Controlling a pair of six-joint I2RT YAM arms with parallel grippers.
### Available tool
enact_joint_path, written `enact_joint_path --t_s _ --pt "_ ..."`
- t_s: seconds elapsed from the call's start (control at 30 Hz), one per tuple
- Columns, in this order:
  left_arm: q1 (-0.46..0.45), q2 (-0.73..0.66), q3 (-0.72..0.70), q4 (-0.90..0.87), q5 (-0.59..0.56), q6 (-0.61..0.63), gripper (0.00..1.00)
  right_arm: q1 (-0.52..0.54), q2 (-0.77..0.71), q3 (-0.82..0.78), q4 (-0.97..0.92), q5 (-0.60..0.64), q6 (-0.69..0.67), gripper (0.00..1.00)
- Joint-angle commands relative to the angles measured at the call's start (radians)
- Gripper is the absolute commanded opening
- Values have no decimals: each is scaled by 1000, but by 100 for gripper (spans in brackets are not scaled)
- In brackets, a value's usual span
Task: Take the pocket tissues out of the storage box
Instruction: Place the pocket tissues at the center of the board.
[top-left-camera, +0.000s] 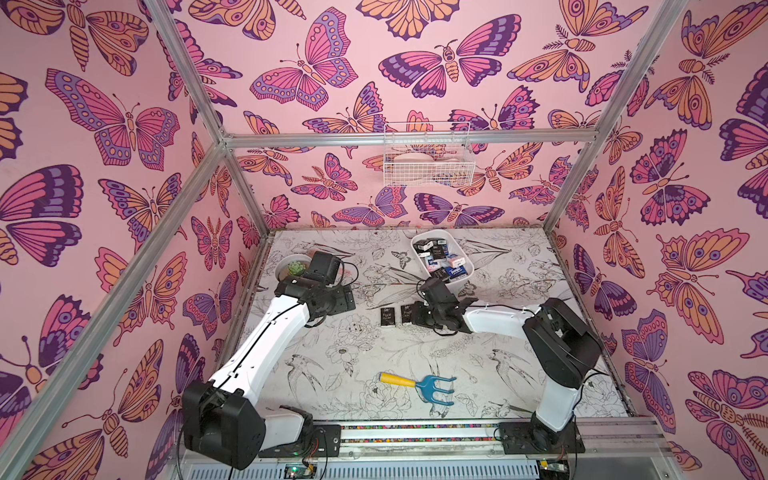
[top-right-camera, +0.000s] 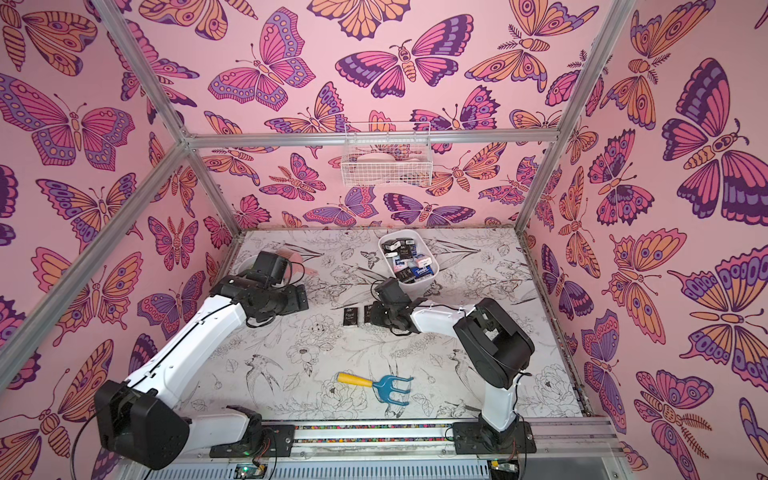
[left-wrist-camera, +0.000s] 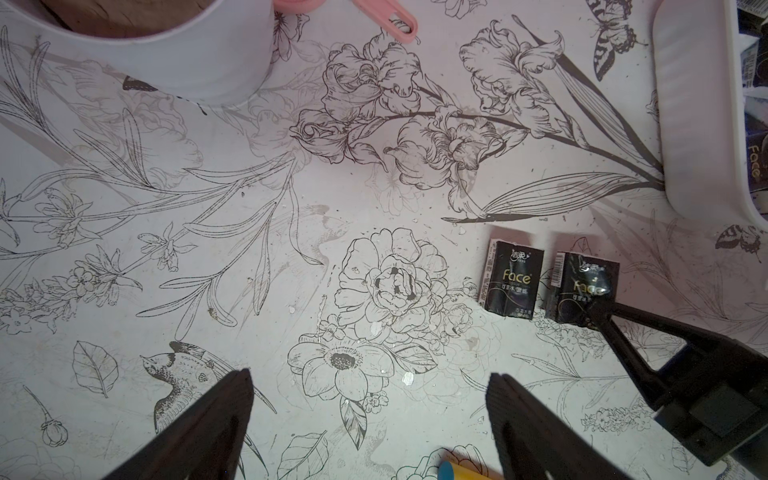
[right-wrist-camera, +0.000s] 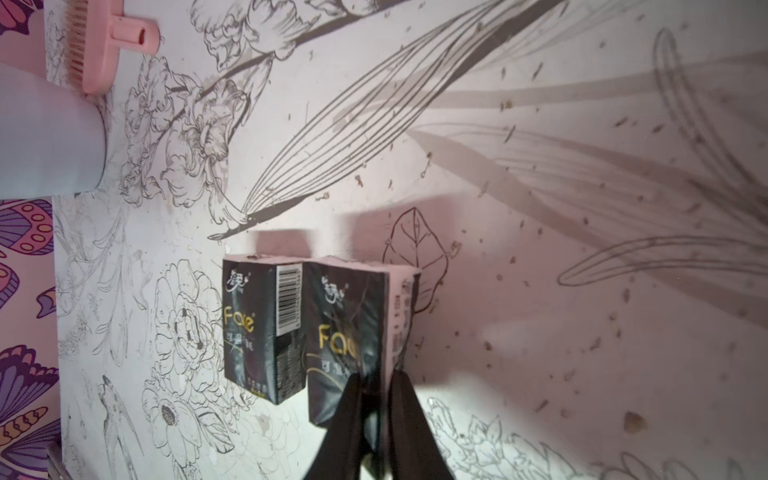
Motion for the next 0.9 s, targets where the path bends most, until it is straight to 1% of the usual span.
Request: enact_joint_path --t_s 0.0,0.53,0.87 --pt "5 -15 -1 -11 6 11 94 13 11 0 36 21 25 15" --pt "6 -31 -14 -13 0 14 94 28 46 -17 79 -12 75 16" --pt "6 -31 -18 -13 -2 11 94 32 54 -15 83 -28 73 18"
